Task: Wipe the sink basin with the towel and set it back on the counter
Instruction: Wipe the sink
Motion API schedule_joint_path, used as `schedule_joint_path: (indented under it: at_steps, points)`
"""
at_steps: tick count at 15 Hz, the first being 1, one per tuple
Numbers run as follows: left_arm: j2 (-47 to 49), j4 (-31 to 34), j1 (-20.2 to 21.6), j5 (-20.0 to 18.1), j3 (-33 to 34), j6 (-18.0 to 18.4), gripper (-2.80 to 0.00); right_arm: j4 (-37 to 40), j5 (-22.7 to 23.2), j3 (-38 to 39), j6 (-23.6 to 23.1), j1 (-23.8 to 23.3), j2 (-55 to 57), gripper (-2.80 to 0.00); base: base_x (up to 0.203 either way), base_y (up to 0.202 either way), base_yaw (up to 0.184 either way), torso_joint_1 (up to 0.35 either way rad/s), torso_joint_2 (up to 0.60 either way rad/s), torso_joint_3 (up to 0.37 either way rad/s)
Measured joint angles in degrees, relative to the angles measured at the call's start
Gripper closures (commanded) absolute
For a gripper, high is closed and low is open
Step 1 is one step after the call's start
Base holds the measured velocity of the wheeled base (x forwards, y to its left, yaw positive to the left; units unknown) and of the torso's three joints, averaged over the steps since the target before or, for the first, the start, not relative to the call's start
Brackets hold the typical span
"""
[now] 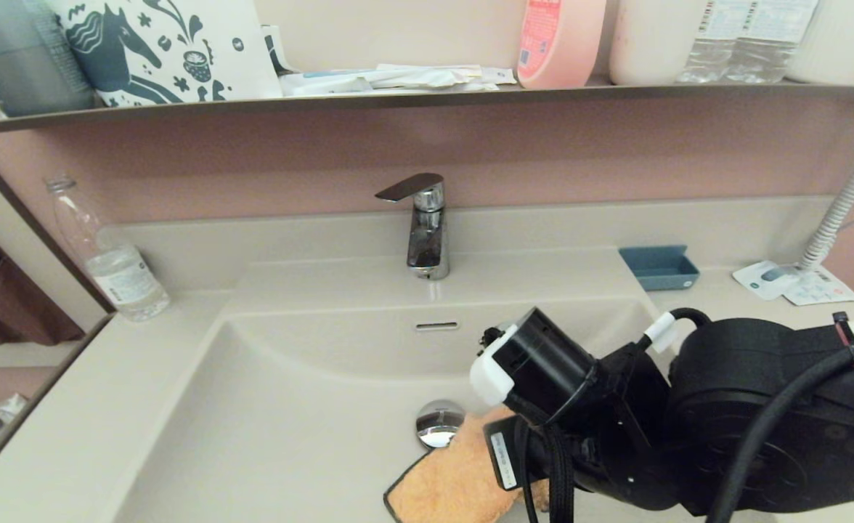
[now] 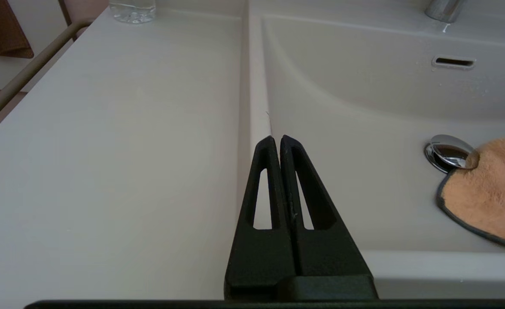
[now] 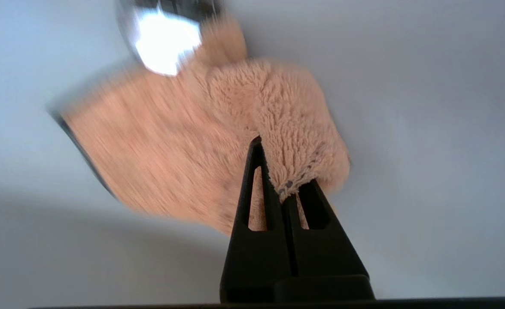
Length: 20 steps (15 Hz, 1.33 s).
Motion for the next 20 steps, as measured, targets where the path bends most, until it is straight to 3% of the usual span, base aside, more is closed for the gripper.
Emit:
schedule_joint_path:
  at_steps: [4,8,12,17,20]
  points:
    - [0.0,0.0,0.0,0.0,0.0,0.0,0.0,-26.2,-1.5,5.2,-5.4,0.5,3.9,0.0,0.0,0.0,0.0,0.0,0.0,0.0]
    - [0.0,0.0,0.0,0.0,0.0,0.0,0.0,-45.5,-3.1,-1.1,-17.4,1.4,14.8,0.0,0.0,0.0,0.0,0.0,0.0,0.0]
    - [0.0,0.0,0.0,0.0,0.0,0.1,0.0,-53.1,-3.8,-11.9,-27.9,1.0,24.4,0.0,0.0,0.0,0.0,0.0,0.0,0.0]
    - [0.0,-0.1,0.0,0.0,0.0,0.1,0.0,-55.9,-3.9,-24.2,-34.5,-0.8,33.0,0.0,0.0,0.0,0.0,0.0,0.0,0.0]
    - [0.0,0.0,0.0,0.0,0.0,0.0,0.0,-59.5,-4.9,-25.0,-37.3,-1.7,35.0,0.0,0.0,0.0,0.0,0.0,0.0,0.0]
